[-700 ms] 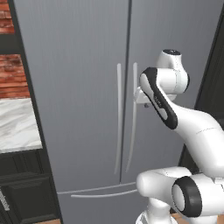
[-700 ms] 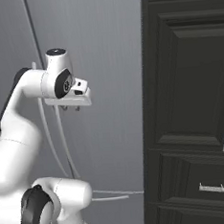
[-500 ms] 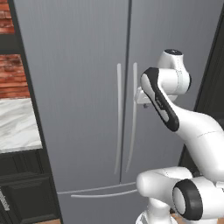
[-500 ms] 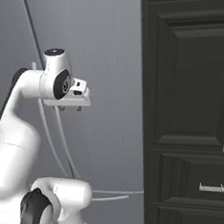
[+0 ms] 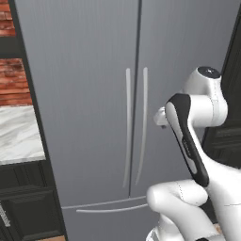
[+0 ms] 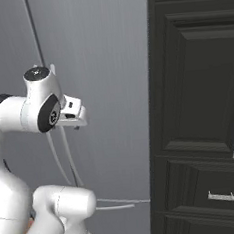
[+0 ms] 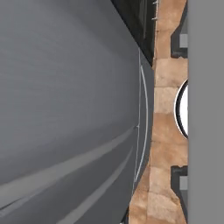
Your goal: Retrieve the orange and apple from the fridge and place them into the bowl on the dining table.
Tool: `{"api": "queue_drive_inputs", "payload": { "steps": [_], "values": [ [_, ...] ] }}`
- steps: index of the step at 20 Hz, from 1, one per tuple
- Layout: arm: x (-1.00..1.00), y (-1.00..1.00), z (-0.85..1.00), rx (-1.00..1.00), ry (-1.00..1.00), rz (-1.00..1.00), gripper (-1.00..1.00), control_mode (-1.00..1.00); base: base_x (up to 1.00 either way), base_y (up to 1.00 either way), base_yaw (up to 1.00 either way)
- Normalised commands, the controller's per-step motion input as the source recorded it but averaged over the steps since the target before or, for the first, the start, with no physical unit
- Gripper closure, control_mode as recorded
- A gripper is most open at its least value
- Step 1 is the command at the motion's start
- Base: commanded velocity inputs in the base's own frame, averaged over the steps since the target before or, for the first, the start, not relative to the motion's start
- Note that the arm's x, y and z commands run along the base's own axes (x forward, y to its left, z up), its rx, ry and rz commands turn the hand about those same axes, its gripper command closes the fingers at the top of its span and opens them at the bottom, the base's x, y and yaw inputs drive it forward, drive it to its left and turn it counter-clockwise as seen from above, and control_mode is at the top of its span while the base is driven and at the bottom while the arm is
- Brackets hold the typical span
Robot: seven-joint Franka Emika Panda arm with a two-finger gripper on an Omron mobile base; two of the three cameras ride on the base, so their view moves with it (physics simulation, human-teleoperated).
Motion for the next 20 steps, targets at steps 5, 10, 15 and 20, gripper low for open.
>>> {"api": "queue_drive_inputs", "payload": {
  "steps": [5,10,15,20],
  "values": [
    [-0.68,0.00,-0.19,0.00,-0.19,-0.03,-1.00,-1.00,0.00,0.00,0.00],
    [-0.59,0.00,-0.23,0.00,-0.18,-0.01,-1.00,-1.00,0.00,0.00,0.00],
    [-0.56,-0.02,-0.13,0.00,-0.12,0.00,-1.00,-1.00,0.00,0.00,0.00],
    [0.00,0.00,0.00,0.00,0.00,0.00,-1.00,1.00,-0.66,0.00,0.00]
  ]
}}
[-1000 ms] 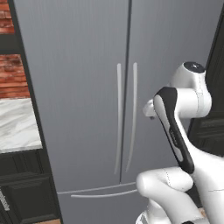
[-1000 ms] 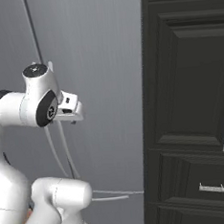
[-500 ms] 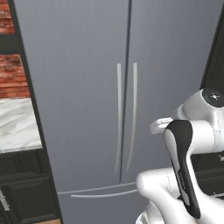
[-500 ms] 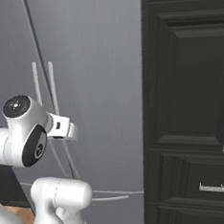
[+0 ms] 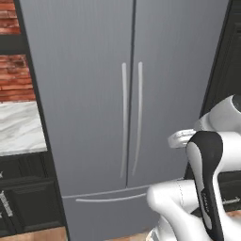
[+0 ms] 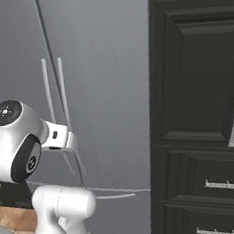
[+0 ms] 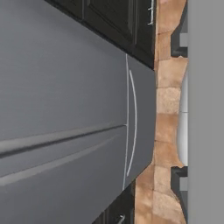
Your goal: Retrieve the orange and apple from the fridge and place them into the bowl on the dining table.
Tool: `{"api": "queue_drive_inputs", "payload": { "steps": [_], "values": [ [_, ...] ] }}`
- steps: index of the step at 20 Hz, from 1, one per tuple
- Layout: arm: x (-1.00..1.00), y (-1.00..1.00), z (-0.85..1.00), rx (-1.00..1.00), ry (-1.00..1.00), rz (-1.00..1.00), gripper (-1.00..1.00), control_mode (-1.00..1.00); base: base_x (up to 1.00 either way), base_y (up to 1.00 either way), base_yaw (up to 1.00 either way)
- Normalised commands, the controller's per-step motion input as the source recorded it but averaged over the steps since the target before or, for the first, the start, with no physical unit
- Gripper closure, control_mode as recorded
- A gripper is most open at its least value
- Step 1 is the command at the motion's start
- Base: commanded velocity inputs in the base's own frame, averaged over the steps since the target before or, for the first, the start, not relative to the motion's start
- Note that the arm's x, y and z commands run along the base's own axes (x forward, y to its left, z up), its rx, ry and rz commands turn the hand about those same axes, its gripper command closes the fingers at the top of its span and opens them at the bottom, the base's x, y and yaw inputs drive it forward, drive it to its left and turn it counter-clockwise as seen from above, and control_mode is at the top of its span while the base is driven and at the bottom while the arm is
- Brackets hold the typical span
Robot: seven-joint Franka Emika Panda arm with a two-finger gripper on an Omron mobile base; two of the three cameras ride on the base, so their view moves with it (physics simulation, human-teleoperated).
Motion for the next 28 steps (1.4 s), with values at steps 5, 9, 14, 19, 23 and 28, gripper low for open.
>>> {"api": "queue_drive_inputs", "payload": {
  "steps": [5,9,14,19,23,28],
  "values": [
    [0.00,0.00,0.00,0.00,0.00,0.00,-1.00,1.00,-0.76,0.03,0.00],
    [0.00,0.00,0.00,0.00,0.00,0.00,-1.00,1.00,-0.61,0.22,0.00],
    [0.00,0.00,0.00,0.00,0.00,0.00,-1.00,1.00,-0.41,0.30,0.00],
    [0.00,0.00,0.00,0.00,0.00,0.00,-1.00,1.00,-0.16,0.38,0.00],
    [0.00,0.00,0.00,0.00,0.00,0.00,-1.00,1.00,-0.21,0.38,0.00],
    [0.00,0.00,0.00,0.00,0.00,0.00,-1.00,1.00,-0.25,0.34,0.00]
  ]
}}
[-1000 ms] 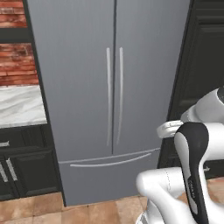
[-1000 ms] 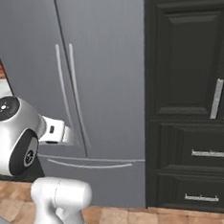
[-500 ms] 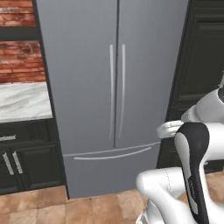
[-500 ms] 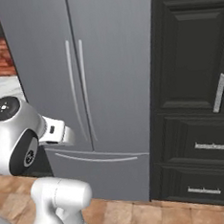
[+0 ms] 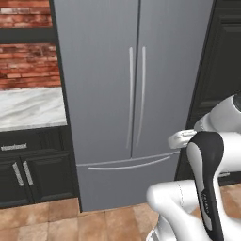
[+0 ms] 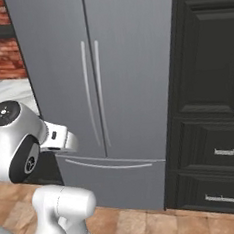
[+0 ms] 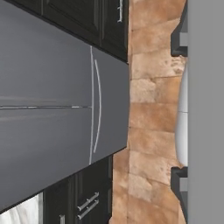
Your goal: Retrieve the orange and apple from the fridge and place them into the bowl on the dining table.
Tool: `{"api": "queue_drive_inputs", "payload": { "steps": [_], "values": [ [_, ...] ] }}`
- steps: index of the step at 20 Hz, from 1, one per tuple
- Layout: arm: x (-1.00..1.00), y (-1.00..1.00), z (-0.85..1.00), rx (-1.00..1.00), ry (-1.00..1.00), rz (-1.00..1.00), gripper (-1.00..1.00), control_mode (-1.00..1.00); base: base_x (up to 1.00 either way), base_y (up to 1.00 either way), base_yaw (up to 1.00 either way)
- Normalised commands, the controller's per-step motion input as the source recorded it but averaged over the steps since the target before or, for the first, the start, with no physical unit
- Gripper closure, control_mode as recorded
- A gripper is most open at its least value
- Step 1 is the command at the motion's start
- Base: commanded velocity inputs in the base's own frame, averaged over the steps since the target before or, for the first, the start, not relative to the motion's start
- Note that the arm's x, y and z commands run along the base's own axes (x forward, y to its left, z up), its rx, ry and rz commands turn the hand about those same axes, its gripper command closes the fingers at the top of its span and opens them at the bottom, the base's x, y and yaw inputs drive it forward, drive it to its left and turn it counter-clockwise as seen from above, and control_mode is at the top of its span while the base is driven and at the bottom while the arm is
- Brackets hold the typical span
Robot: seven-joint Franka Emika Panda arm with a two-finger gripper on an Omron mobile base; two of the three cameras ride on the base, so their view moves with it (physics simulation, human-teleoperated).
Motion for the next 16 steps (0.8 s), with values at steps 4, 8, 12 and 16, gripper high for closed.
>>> {"api": "queue_drive_inputs", "payload": {
  "steps": [4,8,12,16],
  "values": [
    [-0.08,0.00,0.00,0.00,-0.02,0.00,-1.00,-1.00,-0.41,0.01,0.00],
    [-0.07,-0.01,0.00,0.00,-0.16,0.00,-1.00,-1.00,0.00,0.00,0.00],
    [0.39,-0.02,0.11,0.00,-0.26,-0.02,-1.00,-1.00,0.00,0.00,0.00],
    [0.67,-0.23,0.18,0.00,-0.23,-0.06,-1.00,-1.00,0.00,0.00,0.00]
  ]
}}
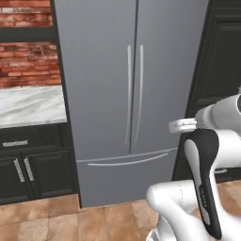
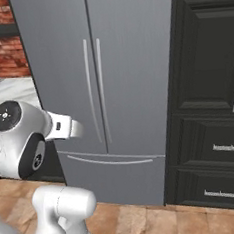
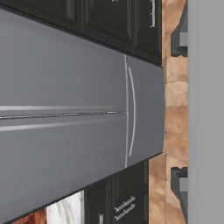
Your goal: Retrieve the orange and apple from the fridge and place them into the bowl on the dining table.
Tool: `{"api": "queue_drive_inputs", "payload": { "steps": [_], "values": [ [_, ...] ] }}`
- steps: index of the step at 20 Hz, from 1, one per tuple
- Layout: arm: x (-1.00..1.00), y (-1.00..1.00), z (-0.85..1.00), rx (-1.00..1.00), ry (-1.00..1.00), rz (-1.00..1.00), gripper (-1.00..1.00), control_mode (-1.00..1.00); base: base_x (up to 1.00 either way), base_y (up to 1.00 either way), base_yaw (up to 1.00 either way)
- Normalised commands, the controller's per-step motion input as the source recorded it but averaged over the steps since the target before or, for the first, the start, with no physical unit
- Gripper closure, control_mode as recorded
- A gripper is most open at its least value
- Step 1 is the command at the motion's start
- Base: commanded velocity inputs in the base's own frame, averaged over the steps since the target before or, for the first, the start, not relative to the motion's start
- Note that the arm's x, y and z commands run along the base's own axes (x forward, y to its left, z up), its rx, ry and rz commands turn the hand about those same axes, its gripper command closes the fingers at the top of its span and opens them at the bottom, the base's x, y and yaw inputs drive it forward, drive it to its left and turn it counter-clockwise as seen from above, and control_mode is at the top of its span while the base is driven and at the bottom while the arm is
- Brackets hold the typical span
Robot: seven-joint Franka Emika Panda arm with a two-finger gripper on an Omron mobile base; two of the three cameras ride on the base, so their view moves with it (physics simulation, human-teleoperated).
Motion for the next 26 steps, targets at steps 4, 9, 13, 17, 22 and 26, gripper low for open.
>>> {"api": "queue_drive_inputs", "payload": {
  "steps": [4,9,13,17,22,26],
  "values": [
    [0.65,-0.26,0.17,0.00,-0.23,-0.03,-1.00,-1.00,0.00,0.00,0.00],
    [0.55,-0.14,0.04,0.00,-0.12,-0.01,-1.00,-1.00,0.00,0.00,0.00],
    [0.40,0.00,0.00,0.00,-0.04,0.00,-1.00,-1.00,0.00,0.00,0.00],
    [0.30,0.00,0.02,0.00,0.00,0.00,-1.00,-1.00,0.00,0.00,0.00],
    [0.29,0.00,0.31,0.00,0.00,0.00,-1.00,-1.00,0.00,0.00,0.00],
    [0.36,0.00,0.33,0.00,0.00,0.00,-1.00,-1.00,0.00,0.00,0.00]
  ]
}}
